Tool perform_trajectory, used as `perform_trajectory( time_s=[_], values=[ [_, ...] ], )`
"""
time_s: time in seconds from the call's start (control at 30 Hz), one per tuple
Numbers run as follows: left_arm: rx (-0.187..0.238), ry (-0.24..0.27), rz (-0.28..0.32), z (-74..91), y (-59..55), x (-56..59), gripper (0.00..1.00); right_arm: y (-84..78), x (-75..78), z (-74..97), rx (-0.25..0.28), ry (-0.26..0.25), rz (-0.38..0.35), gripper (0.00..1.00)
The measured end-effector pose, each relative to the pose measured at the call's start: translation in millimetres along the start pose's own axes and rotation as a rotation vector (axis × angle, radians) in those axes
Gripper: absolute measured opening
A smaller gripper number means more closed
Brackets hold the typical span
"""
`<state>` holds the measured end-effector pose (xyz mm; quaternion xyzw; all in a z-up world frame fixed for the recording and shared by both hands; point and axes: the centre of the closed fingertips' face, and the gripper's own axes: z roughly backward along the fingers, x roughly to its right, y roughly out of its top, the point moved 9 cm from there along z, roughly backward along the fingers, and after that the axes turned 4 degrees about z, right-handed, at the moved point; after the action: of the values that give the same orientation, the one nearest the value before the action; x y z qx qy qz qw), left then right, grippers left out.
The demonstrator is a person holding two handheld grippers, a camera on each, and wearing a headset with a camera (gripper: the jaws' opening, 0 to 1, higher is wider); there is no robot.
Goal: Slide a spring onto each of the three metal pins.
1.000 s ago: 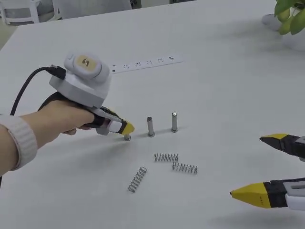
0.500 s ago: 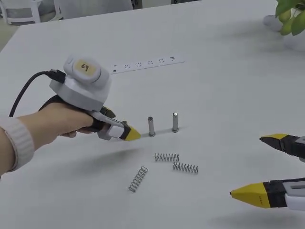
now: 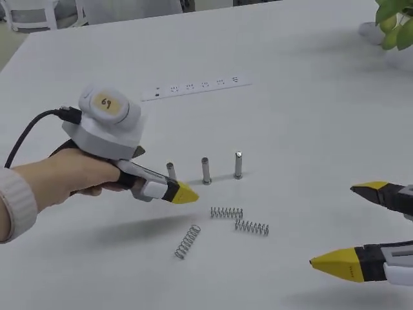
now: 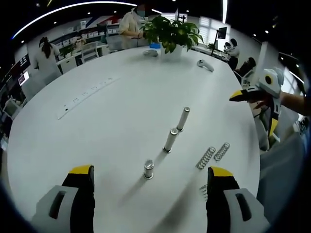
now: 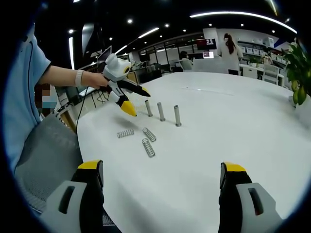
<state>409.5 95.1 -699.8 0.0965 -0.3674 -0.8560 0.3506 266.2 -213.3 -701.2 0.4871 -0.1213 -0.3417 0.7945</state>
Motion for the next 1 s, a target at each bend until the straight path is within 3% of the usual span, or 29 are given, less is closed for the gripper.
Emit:
perform_trajectory(
  time_s=[0.03, 0.17, 0.43, 0.6, 0.73, 1.0],
  values=[
    [-0.003, 0.004, 0.030, 1.3, -3.0, -0.9, 0.98, 0.4, -0.1, -0.2, 0.001, 0.000, 0.000, 0.99],
    [0.008, -0.008, 0.004, 3.6, -9.3, 0.2, 0.98, 0.9, -0.3, -0.5, -0.003, 0.003, 0.005, 0.99],
    [0.035, 0.006, 0.034, 14.1, -22.1, -0.8, 0.96, 3.5, 0.9, -1.0, -0.003, 0.004, 0.014, 0.99],
    [0.099, 0.035, 0.040, 22.8, -29.5, 1.6, 0.93, 6.8, 1.9, -2.8, 0.003, 0.006, 0.023, 0.99],
    [0.148, 0.026, 0.033, 30.4, -32.2, 6.0, 0.89, 9.6, 3.2, -3.8, 0.007, 0.005, 0.031, 0.99],
    [0.172, 0.029, 0.020, 39.9, -45.0, 18.5, 0.90, 17.4, 5.2, -7.2, 0.014, 0.008, 0.058, 0.99]
  ],
)
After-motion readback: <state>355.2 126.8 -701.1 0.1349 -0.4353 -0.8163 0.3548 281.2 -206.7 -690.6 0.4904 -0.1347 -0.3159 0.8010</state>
